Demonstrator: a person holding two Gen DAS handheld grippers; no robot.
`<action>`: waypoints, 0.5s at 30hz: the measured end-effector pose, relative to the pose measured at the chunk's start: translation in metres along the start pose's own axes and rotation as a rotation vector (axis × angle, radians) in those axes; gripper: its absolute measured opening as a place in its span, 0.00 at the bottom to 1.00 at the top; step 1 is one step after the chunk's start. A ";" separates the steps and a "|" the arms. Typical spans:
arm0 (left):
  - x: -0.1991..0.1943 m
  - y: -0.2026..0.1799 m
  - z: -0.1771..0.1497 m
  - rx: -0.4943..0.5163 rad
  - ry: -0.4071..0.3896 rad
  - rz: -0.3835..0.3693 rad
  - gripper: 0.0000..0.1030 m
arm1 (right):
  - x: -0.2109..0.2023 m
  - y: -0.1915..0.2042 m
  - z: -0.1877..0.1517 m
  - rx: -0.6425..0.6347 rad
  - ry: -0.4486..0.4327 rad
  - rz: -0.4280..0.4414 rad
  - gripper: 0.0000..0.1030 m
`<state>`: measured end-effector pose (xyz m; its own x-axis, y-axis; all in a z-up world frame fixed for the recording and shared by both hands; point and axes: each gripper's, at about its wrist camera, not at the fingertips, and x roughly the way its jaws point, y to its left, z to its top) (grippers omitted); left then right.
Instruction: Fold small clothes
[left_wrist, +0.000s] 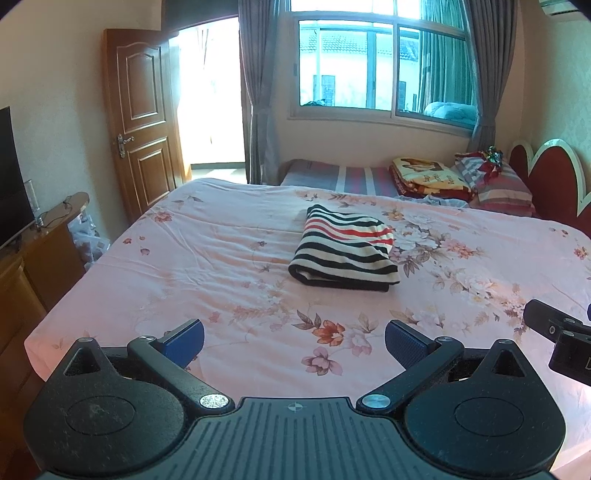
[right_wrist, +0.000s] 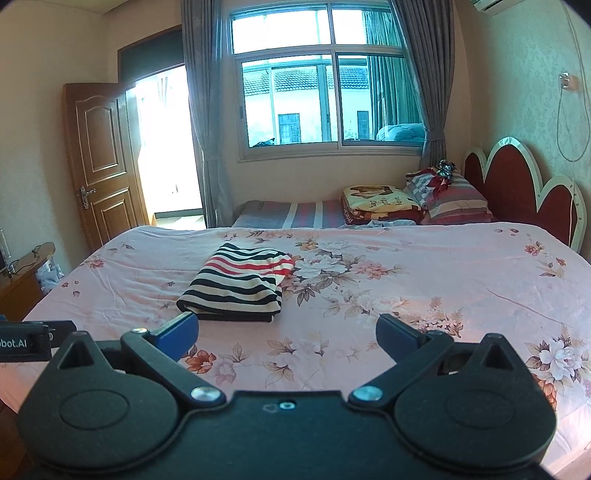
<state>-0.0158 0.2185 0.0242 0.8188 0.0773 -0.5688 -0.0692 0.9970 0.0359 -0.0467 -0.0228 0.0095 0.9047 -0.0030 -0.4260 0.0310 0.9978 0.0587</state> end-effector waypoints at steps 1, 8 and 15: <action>0.000 0.000 0.000 0.002 0.000 0.001 1.00 | 0.000 0.000 0.000 0.002 0.001 0.001 0.99; 0.002 0.001 0.002 0.000 0.003 0.001 1.00 | 0.005 0.004 0.001 -0.006 0.012 0.009 0.99; 0.009 -0.001 0.004 0.003 0.010 -0.001 1.00 | 0.009 0.006 0.002 -0.017 0.016 0.006 0.99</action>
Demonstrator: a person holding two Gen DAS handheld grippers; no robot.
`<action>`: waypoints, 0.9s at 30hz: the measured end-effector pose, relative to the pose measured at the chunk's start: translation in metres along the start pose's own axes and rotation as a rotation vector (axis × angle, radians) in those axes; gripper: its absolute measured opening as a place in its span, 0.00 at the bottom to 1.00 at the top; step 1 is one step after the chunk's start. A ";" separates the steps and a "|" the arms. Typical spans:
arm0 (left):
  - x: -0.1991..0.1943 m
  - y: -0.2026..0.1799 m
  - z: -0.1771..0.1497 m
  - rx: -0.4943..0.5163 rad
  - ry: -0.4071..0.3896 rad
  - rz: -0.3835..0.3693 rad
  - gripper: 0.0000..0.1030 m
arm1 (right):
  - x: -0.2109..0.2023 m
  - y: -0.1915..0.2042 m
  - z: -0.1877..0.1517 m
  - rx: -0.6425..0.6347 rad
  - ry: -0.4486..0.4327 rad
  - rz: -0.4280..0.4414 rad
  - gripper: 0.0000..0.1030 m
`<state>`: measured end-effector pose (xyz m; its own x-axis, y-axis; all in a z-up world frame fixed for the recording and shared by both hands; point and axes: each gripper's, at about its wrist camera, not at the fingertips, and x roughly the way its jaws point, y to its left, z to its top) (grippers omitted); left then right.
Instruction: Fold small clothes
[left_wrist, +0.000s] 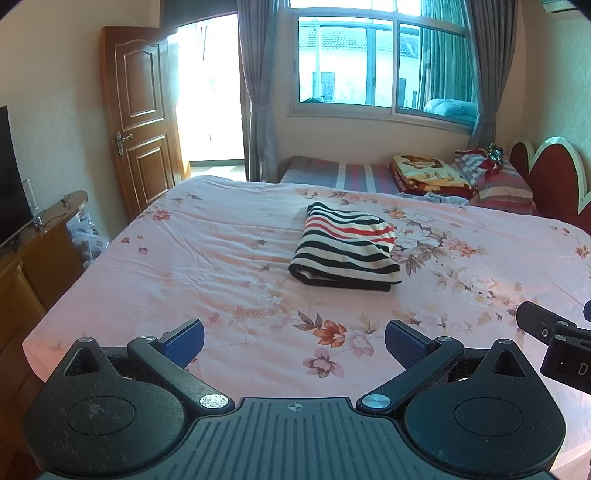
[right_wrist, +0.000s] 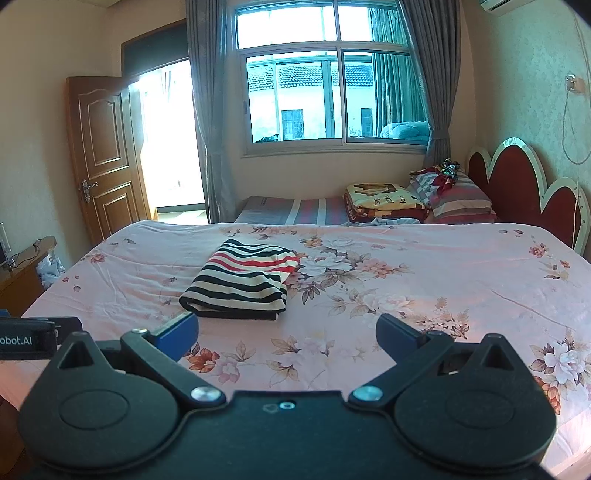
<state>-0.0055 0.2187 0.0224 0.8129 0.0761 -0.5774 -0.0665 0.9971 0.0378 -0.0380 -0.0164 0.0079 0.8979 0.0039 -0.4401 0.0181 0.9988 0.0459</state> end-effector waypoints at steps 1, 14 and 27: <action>0.000 0.000 0.000 0.000 -0.001 -0.001 1.00 | -0.001 0.000 0.000 0.000 -0.001 0.000 0.99; 0.005 -0.002 0.002 -0.004 0.004 0.002 1.00 | 0.005 0.003 0.002 -0.004 0.006 0.008 0.99; 0.008 -0.007 0.003 -0.004 0.009 0.001 1.00 | 0.006 0.002 0.001 -0.002 0.009 0.008 0.99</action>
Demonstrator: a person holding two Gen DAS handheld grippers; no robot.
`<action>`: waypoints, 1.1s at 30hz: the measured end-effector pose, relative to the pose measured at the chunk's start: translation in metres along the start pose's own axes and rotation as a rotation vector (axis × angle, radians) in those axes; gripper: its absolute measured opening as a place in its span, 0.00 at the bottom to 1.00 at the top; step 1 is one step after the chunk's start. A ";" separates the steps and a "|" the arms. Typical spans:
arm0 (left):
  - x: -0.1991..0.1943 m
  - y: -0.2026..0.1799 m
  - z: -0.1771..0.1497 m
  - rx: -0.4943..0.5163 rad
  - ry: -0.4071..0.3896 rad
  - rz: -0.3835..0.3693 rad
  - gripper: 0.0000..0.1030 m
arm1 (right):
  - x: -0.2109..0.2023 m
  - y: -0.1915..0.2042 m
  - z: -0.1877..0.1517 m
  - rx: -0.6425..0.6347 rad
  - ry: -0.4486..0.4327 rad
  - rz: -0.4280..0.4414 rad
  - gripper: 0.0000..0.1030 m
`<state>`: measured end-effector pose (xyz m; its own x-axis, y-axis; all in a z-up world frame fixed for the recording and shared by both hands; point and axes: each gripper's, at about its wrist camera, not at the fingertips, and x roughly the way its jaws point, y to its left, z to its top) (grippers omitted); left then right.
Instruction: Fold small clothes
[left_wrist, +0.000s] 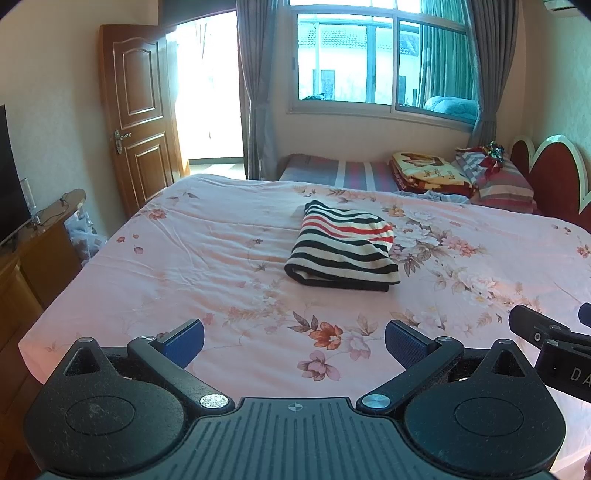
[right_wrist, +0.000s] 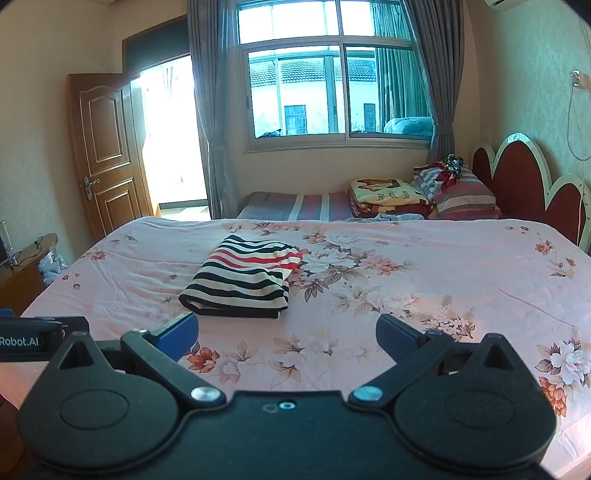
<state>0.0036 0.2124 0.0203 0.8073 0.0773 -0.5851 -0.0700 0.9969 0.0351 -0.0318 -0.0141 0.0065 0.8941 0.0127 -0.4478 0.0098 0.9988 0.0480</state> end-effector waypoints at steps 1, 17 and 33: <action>0.001 -0.001 0.001 -0.002 0.001 -0.001 1.00 | 0.000 0.000 0.000 0.000 0.001 0.001 0.99; 0.011 -0.002 0.002 -0.016 0.012 0.003 1.00 | 0.007 0.000 -0.005 -0.006 0.013 0.003 0.99; 0.038 -0.004 0.006 -0.023 0.011 -0.053 1.00 | 0.030 -0.001 -0.002 -0.003 0.046 0.008 0.99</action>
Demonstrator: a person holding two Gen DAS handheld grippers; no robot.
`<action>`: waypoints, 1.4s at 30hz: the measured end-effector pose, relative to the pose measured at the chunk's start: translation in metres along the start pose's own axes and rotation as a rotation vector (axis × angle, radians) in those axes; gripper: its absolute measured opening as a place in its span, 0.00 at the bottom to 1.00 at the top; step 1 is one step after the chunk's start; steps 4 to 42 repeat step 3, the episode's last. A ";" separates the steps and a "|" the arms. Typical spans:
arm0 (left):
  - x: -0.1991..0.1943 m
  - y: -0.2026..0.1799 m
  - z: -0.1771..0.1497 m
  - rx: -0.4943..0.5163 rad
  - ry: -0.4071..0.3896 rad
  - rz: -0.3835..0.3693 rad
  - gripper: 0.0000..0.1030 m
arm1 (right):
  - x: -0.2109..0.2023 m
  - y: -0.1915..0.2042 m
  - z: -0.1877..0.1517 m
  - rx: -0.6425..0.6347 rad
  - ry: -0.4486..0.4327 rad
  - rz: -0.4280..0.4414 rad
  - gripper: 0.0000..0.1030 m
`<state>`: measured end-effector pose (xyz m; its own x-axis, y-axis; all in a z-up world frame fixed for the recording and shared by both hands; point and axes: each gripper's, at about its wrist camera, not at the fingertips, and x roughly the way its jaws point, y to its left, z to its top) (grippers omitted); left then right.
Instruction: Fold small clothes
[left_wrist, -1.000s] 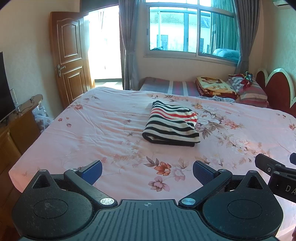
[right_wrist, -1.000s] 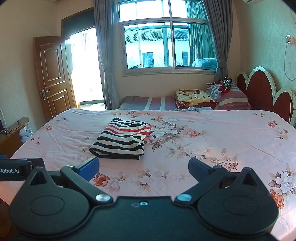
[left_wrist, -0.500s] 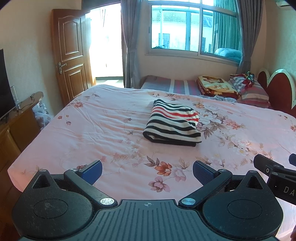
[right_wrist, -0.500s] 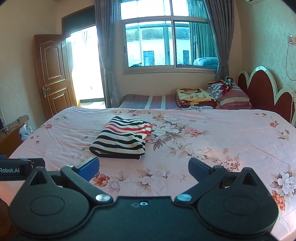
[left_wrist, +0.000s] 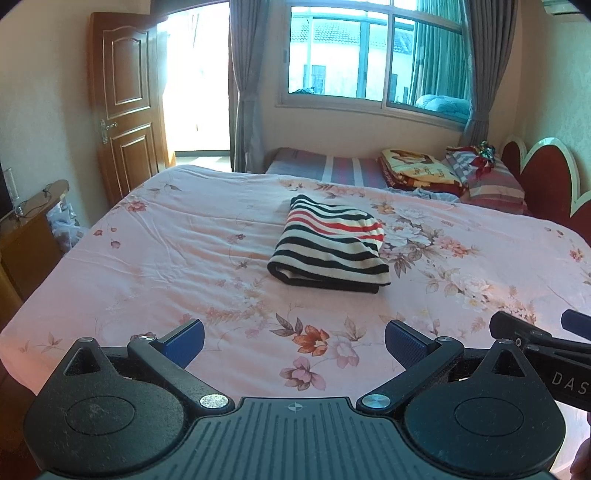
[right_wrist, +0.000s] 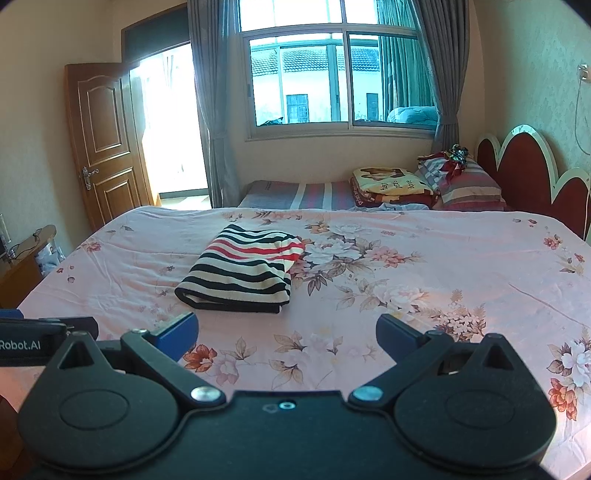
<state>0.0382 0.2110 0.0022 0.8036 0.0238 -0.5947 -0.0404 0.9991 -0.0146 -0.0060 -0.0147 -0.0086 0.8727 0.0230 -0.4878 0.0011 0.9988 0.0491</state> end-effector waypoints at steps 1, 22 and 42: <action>0.005 0.000 0.001 -0.003 0.005 0.000 1.00 | 0.003 -0.001 0.000 0.001 0.006 -0.002 0.99; 0.018 0.001 0.005 -0.002 0.020 -0.021 1.00 | 0.010 -0.003 0.000 0.004 0.018 -0.006 0.99; 0.018 0.001 0.005 -0.002 0.020 -0.021 1.00 | 0.010 -0.003 0.000 0.004 0.018 -0.006 0.99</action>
